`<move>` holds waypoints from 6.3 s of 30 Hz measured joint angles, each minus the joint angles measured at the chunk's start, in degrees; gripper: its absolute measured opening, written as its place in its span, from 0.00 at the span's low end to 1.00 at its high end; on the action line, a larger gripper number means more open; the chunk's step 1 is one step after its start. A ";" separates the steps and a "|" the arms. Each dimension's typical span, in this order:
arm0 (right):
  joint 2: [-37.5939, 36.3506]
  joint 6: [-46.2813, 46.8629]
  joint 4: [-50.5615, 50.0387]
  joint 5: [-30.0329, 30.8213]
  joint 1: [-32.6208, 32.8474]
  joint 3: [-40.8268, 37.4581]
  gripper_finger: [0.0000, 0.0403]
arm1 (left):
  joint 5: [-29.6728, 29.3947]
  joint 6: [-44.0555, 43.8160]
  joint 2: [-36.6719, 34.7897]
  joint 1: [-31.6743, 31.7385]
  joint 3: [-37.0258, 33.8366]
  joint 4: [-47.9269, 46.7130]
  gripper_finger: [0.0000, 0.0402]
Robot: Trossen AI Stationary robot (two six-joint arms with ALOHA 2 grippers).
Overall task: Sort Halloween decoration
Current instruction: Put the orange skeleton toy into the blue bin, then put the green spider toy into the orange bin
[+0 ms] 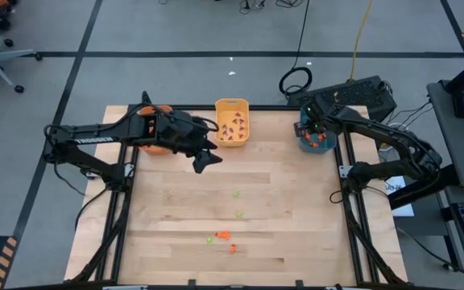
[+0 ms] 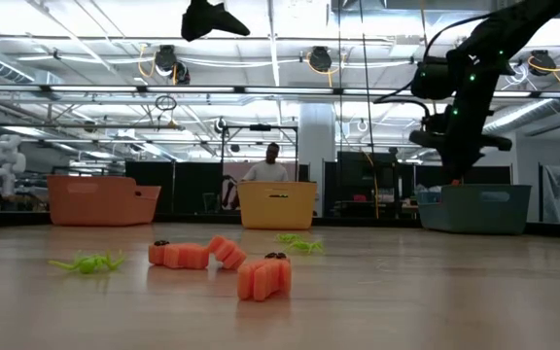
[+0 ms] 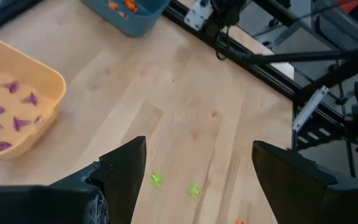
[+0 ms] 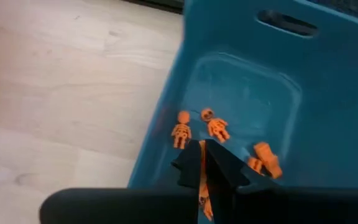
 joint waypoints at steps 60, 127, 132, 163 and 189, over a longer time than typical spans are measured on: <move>-27.04 16.60 5.35 -4.96 43.60 2.60 0.42 | -16.46 -24.10 16.72 -35.97 -1.11 -11.20 0.73; -25.61 19.14 10.80 -1.65 62.07 2.64 0.42 | -29.19 -51.09 37.98 -46.74 -5.70 1.51 0.52; -25.62 19.29 10.80 -1.62 62.07 2.64 0.42 | -28.86 -47.97 37.98 -45.92 -5.73 1.47 0.40; -25.62 19.45 10.75 -0.20 62.05 2.60 0.42 | -19.77 -36.08 35.59 -40.75 -5.81 2.87 0.00; -25.62 19.53 10.73 -0.20 62.05 2.60 0.42 | -23.83 -22.80 9.06 -31.17 -5.75 4.18 0.00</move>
